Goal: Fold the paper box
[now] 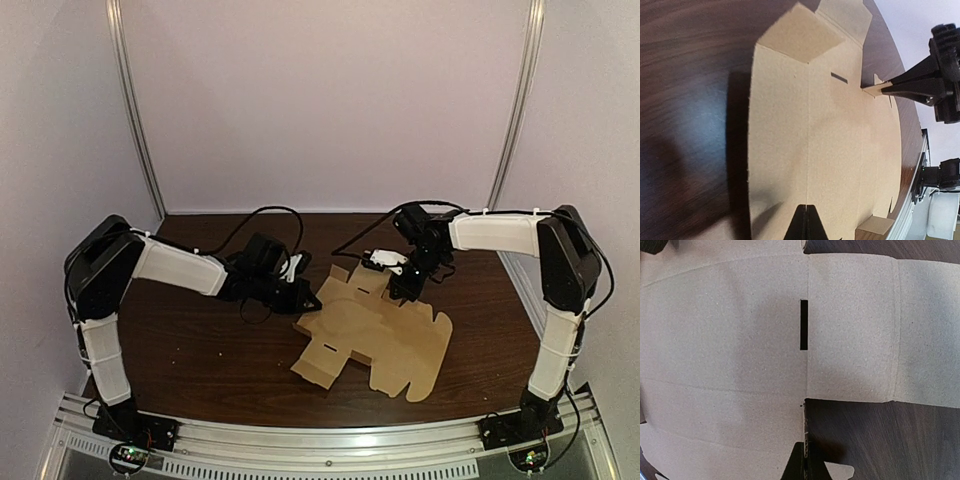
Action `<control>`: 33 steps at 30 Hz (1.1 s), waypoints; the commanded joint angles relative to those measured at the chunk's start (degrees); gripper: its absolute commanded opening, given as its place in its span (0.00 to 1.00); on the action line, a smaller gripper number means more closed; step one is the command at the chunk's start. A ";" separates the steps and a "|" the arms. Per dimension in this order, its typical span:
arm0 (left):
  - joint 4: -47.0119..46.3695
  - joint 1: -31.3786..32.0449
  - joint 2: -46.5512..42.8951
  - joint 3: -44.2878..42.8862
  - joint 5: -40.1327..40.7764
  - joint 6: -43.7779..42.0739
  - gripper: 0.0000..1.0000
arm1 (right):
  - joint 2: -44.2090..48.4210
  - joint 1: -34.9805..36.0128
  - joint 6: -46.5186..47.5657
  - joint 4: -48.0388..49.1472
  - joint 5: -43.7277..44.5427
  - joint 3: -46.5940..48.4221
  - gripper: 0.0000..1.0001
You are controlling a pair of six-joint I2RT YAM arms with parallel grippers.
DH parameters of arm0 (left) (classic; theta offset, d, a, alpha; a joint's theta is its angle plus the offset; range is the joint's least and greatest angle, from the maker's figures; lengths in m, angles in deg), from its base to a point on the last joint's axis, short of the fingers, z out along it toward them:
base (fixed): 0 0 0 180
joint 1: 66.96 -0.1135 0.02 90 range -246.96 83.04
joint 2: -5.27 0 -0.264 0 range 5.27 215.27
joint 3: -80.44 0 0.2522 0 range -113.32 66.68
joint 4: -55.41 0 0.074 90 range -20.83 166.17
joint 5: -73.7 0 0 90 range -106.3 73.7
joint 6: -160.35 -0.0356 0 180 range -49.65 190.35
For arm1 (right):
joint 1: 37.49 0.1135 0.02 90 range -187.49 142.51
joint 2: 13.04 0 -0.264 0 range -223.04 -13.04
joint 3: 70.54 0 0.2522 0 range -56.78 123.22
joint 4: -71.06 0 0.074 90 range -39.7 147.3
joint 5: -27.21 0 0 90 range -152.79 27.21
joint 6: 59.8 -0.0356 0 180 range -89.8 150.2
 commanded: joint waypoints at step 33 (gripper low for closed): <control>8.27 1.88 15.12 -9.64 0.87 1.20 0.00 | -3.49 1.31 -6.45 -5.32 -7.27 -0.14 0.27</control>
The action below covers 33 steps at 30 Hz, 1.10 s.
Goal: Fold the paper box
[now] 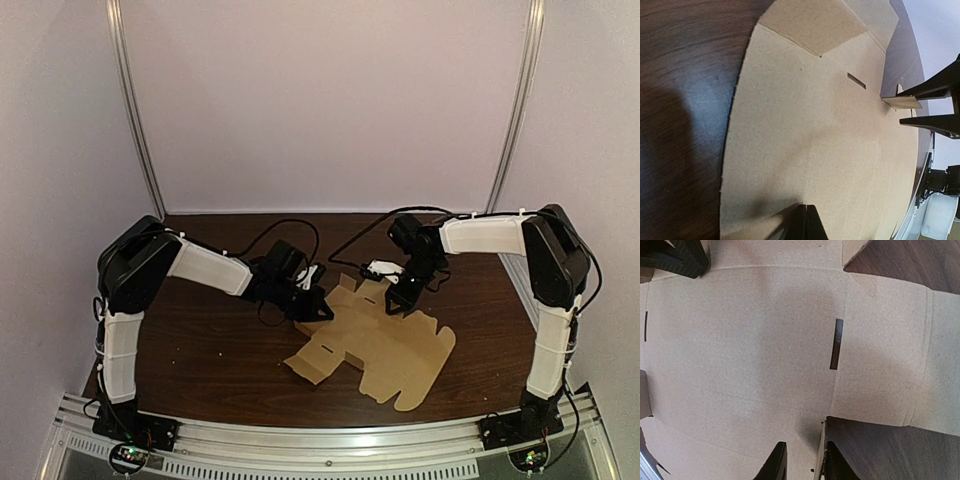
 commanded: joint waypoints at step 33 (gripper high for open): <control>4.19 2.11 -8.57 -2.16 -0.13 -9.35 0.00 | 12.59 -5.07 -7.10 -5.21 2.53 -6.16 0.27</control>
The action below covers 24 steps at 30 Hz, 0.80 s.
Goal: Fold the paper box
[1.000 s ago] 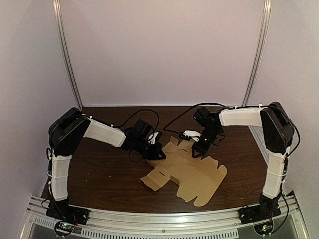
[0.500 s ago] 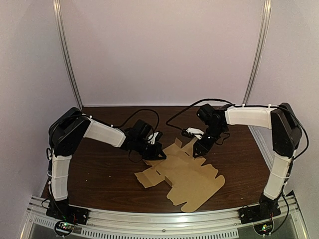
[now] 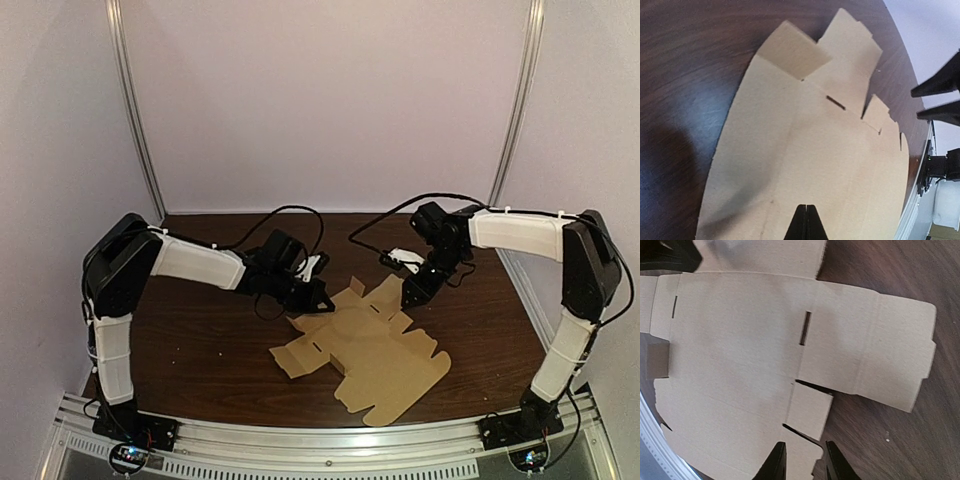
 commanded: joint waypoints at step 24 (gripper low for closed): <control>8.59 5.49 7.38 -5.95 4.19 0.43 0.00 | -5.26 -1.61 4.19 2.27 3.75 -3.43 0.20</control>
